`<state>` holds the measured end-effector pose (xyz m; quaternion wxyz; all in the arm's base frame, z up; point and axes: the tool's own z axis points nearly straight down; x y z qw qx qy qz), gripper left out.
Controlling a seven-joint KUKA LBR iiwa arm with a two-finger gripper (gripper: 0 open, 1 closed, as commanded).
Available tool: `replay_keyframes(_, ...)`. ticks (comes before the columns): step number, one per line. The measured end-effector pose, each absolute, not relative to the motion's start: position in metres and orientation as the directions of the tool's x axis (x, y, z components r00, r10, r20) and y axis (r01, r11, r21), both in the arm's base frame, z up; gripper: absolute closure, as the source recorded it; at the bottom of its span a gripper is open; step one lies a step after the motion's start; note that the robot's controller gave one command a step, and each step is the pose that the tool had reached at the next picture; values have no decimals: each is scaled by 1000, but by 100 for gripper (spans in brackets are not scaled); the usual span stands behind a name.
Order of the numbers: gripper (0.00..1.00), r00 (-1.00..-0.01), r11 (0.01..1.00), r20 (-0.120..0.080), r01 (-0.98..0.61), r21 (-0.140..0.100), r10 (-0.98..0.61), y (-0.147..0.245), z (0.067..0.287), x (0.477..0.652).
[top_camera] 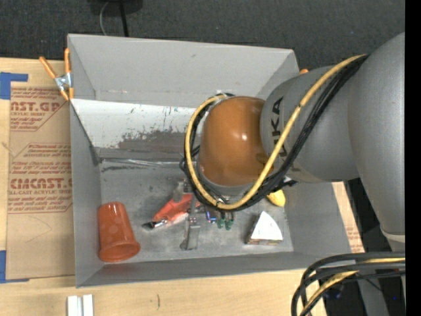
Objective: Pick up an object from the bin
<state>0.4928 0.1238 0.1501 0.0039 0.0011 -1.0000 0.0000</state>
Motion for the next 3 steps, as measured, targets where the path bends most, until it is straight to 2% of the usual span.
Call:
replay_keyframes(1, 0, -1000, 1000, 0, -1, 1, -1, 123, 155, 495)
replay_keyframes(2, 0, -1000, 1000, 5, 13, 1, 13, 87, 134, 530)
replay_keyframes(3, 0, -999, 999, 1, -36, 0, -36, 85, 133, 540)
